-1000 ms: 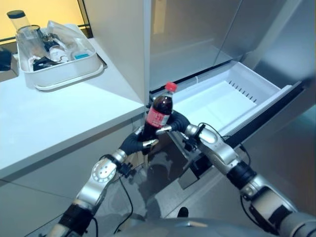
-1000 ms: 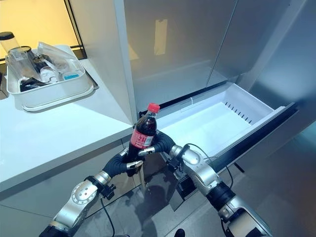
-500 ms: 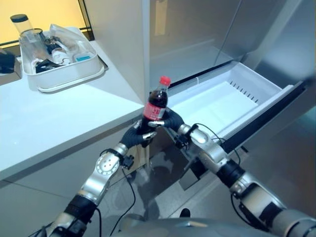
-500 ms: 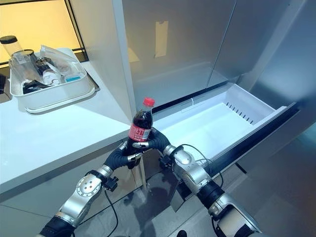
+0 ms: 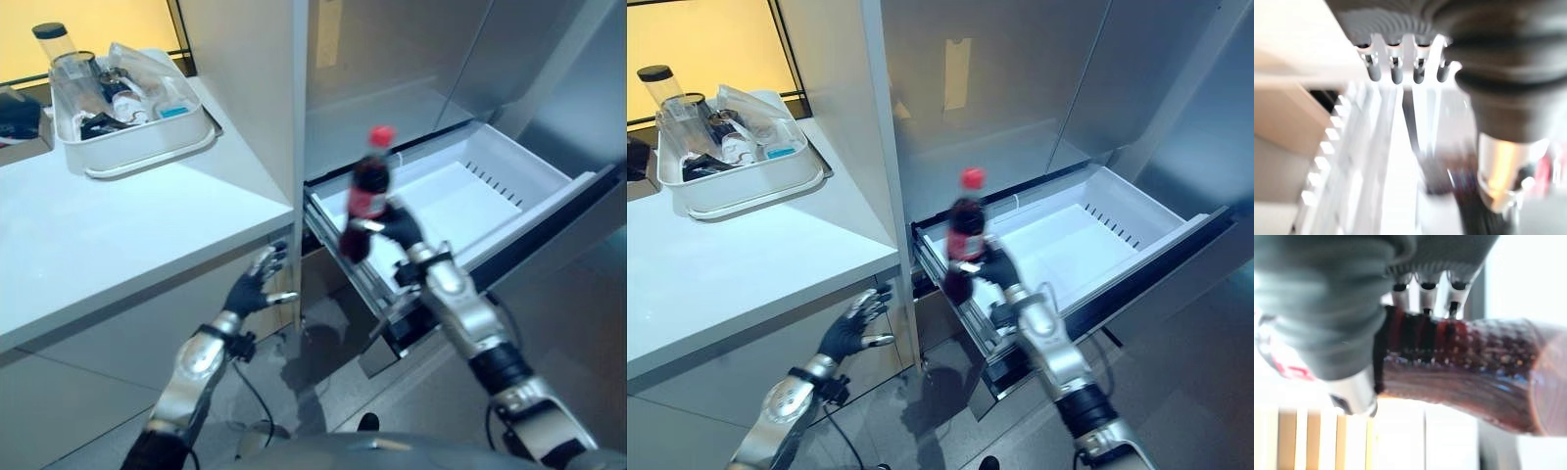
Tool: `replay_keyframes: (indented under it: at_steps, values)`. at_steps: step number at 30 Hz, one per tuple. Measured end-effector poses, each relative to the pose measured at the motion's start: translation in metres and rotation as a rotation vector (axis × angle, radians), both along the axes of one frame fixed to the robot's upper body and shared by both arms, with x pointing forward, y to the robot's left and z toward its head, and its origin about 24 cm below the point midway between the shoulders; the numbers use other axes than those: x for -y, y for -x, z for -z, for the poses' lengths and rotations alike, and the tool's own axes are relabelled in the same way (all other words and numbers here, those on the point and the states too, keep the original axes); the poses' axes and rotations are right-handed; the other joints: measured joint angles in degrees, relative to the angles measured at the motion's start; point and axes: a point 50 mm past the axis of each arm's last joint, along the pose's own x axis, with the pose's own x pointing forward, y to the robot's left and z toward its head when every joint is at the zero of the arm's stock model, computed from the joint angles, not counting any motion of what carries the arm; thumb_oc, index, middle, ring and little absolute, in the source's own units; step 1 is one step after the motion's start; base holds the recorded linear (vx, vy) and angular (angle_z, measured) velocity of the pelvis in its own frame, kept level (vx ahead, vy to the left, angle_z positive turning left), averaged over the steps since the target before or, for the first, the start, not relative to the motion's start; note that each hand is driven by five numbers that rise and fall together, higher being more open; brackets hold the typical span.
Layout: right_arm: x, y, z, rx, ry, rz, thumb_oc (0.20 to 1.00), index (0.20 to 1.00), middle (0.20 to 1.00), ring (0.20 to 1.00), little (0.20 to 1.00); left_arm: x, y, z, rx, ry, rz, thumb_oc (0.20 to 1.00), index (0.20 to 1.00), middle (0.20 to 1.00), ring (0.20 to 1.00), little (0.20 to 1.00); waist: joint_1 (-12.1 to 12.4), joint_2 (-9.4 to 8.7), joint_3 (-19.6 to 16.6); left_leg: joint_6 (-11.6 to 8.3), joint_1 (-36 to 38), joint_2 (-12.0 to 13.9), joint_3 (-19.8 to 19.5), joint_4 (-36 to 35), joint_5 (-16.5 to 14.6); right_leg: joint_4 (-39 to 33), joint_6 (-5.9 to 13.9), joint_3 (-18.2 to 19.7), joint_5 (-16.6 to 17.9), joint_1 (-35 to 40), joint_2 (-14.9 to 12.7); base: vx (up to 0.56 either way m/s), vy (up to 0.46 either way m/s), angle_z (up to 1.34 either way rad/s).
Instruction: Take the drinks into the refrigerator
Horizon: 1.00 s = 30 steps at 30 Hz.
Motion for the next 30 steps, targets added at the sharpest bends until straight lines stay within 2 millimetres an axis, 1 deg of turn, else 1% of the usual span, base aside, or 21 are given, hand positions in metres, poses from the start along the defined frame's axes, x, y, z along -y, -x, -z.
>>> replay_keyframes:
  at_steps: [2,5,8,11,13,14,15,16,17,19,20,21,22,23,24,25,26,27,28,29,30]
  values:
    - [0.030,0.000,-0.013,0.055,-0.002,0.126,0.200,0.200,0.200,0.200,0.200,-0.009,0.006,0.003,-0.023,0.005,-0.029,1.000,1.000,1.000,1.000,1.000,0.31,0.00,0.04,0.04,-0.71,-0.02,-0.09,0.01,0.05,0.01,0.00,-0.03,0.04,-0.71,0.00,0.00,0.000,0.00]
    - [0.050,0.001,-0.023,0.096,0.002,0.218,0.200,0.200,0.200,0.200,0.200,-0.009,0.009,0.005,-0.034,0.004,-0.017,1.000,1.000,1.000,1.000,1.000,0.46,0.11,0.13,0.03,-0.76,0.02,-0.09,0.01,0.06,0.01,0.03,-0.01,0.01,-0.76,0.07,0.00,0.000,0.00]
    - [0.061,0.001,-0.022,0.090,0.029,0.260,0.200,0.200,0.200,0.200,0.200,-0.007,0.008,0.000,-0.014,0.004,0.009,1.000,1.000,1.000,1.000,1.000,0.67,0.03,0.20,0.04,-0.93,-0.02,-0.19,0.02,0.05,0.00,0.04,-0.11,0.01,-0.85,0.02,-0.01,0.003,0.02]
    - [0.079,-0.004,-0.011,0.028,0.149,0.327,0.200,0.200,0.200,0.200,0.200,-0.007,0.007,-0.013,0.026,0.015,0.049,1.000,1.000,1.000,1.000,1.000,0.92,-0.50,0.48,0.22,-1.67,-0.11,-0.96,0.01,0.23,0.00,0.04,-0.75,0.04,-1.16,-0.15,-0.03,0.005,0.11]
    - [0.092,-0.009,0.007,-0.069,0.219,0.389,0.200,0.200,0.200,0.200,0.200,-0.006,0.007,-0.020,0.050,0.012,0.073,1.000,1.000,1.000,1.000,1.000,1.39,-0.78,0.66,0.30,-2.31,-0.21,-1.37,0.01,0.40,0.01,0.08,-1.14,0.13,-1.53,-0.30,-0.05,0.009,0.09]
    - [0.095,-0.016,0.018,-0.140,0.276,0.406,0.200,0.200,0.200,0.200,0.200,-0.005,0.008,-0.023,0.059,0.018,0.080,1.000,1.000,1.000,1.000,1.000,1.53,-0.92,0.81,0.36,-2.55,-0.32,-1.33,0.01,0.45,0.00,0.14,-1.08,0.22,-1.90,-0.36,-0.06,0.014,0.03]
    - [0.098,-0.018,0.024,-0.174,0.307,0.416,0.200,0.200,0.200,0.200,0.200,-0.004,0.007,-0.025,0.068,0.020,0.086,1.000,1.000,1.000,1.000,1.000,1.73,-1.01,0.93,0.39,-2.77,-0.35,-1.32,0.01,0.51,0.00,0.15,-1.08,0.27,-2.14,-0.41,-0.08,0.017,-0.01]
    - [0.103,-0.020,0.035,-0.248,0.363,0.430,0.200,0.200,0.200,0.200,0.200,-0.002,0.006,-0.029,0.088,0.028,0.095,1.000,1.000,1.000,1.000,1.000,2.52,-1.17,1.65,0.41,-3.33,-0.39,-1.33,0.02,0.63,0.01,0.13,-1.08,0.37,-2.65,-0.47,-0.05,0.011,0.01]
    - [0.104,-0.021,0.036,-0.268,0.394,0.428,0.200,0.200,0.200,0.200,0.200,-0.001,0.006,-0.031,0.092,0.043,0.094,1.000,1.000,1.000,1.000,1.000,2.56,-1.35,1.91,0.41,-3.64,-0.40,-1.37,0.03,0.71,0.01,0.08,-1.11,0.44,-2.94,-0.48,-0.10,0.007,0.01]
    - [0.101,-0.039,0.026,-0.267,0.463,0.421,0.200,0.200,0.200,0.200,0.200,0.001,0.003,-0.034,0.105,0.066,0.099,1.000,1.000,1.000,1.000,1.000,2.79,-1.88,3.45,0.40,-4.22,-0.40,-1.47,0.05,0.84,0.01,0.01,-1.19,0.53,-3.43,-0.54,-0.13,0.009,0.02]
    - [0.100,-0.044,0.026,-0.278,0.488,0.422,0.200,0.200,0.200,0.200,0.200,0.003,0.002,-0.035,0.110,0.070,0.107,1.000,1.000,1.000,1.000,1.000,2.67,-2.02,3.75,0.41,-4.66,-0.44,-1.67,0.32,0.84,0.01,0.02,-1.31,0.57,-3.69,-0.61,-0.08,0.020,0.08]
    - [0.100,-0.052,0.027,-0.326,0.554,0.422,0.200,0.200,0.200,0.200,0.200,0.010,-0.002,-0.038,0.120,0.094,0.133,1.000,1.000,1.000,1.000,1.000,2.87,-1.97,4.53,0.46,-5.39,-0.51,-1.99,0.57,0.87,0.01,-0.01,-1.51,0.66,-4.15,-0.76,-0.05,0.018,0.12]
    - [0.100,-0.054,0.028,-0.344,0.585,0.420,0.200,0.200,0.200,0.200,0.200,0.013,-0.003,-0.039,0.129,0.099,0.145,1.000,1.000,1.000,1.000,1.000,3.34,-1.93,4.76,0.47,-5.84,-0.52,-2.23,0.65,0.88,0.01,-0.01,-1.76,0.65,-4.45,-0.80,-0.06,0.018,0.14]
    - [0.100,-0.056,0.034,-0.384,0.627,0.416,0.200,0.200,0.200,0.200,0.200,0.017,-0.005,-0.043,0.144,0.116,0.157,1.000,1.000,1.000,1.000,1.000,3.95,-1.74,5.19,0.48,-6.50,-0.50,-2.60,0.77,0.93,0.01,-0.01,-2.06,0.65,-4.86,-0.81,-0.06,0.017,0.16]
    - [0.096,-0.060,0.034,-0.401,0.675,0.400,0.200,0.200,0.200,0.200,0.200,0.020,-0.007,-0.047,0.161,0.130,0.162,1.000,1.000,1.000,1.000,1.000,4.40,-1.49,5.60,0.46,-7.04,-0.49,-3.01,0.81,0.97,0.01,-0.01,-2.57,0.63,-5.12,-0.87,-0.06,0.019,0.19]
    - [0.089,-0.062,0.038,-0.418,0.694,0.385,0.200,0.200,0.200,0.200,0.200,0.022,-0.008,-0.049,0.169,0.138,0.166,1.000,1.000,1.000,1.000,1.000,5.02,-1.29,5.72,0.46,-7.55,-0.50,-3.38,0.92,0.97,0.01,0.03,-2.95,0.58,-5.37,-0.94,-0.03,0.009,0.17]
    - [0.091,-0.061,0.045,-0.466,0.743,0.382,0.200,0.200,0.200,0.200,0.200,0.031,-0.012,-0.056,0.196,0.166,0.192,1.000,1.000,1.000,1.000,1.000,6.06,-0.91,6.36,0.46,-8.00,-0.52,-3.59,1.03,0.99,0.02,0.02,-3.15,0.58,-5.66,-0.95,-0.03,0.012,0.16]
    - [0.090,-0.060,0.049,-0.483,0.765,0.371,0.200,0.200,0.200,0.200,0.200,0.032,-0.014,-0.058,0.203,0.169,0.198,1.000,1.000,1.000,1.000,1.000,6.49,-0.71,6.49,0.46,-8.33,-0.54,-4.00,1.12,0.99,0.02,0.02,-3.52,0.57,-5.75,-0.99,-0.01,0.015,0.24]
    - [0.080,-0.059,0.057,-0.504,0.829,0.329,0.200,0.200,0.200,0.200,0.200,0.033,-0.015,-0.060,0.215,0.174,0.194,1.000,1.000,1.000,1.000,1.000,7.08,-0.40,6.74,0.48,-8.95,-0.54,-4.77,1.24,1.00,0.02,0.01,-4.47,0.57,-5.82,-1.09,-0.02,0.017,0.23]
    - [0.079,-0.059,0.059,-0.516,0.865,0.309,0.200,0.200,0.200,0.200,0.200,0.034,-0.015,-0.062,0.220,0.177,0.192,1.000,1.000,1.000,1.000,1.000,6.73,-0.43,6.78,0.48,-9.08,-0.52,-4.95,1.27,1.00,0.02,0.01,-4.71,0.56,-5.90,-1.08,0.00,0.011,0.24]
    - [0.070,-0.059,0.066,-0.528,0.906,0.268,0.200,0.200,0.200,0.200,0.200,0.035,-0.016,-0.062,0.222,0.181,0.194,1.000,1.000,1.000,1.000,1.000,7.10,-0.43,6.80,0.48,-9.40,-0.51,-5.36,1.39,1.00,0.02,0.01,-5.01,0.56,-5.88,-1.16,-0.02,0.006,0.19]
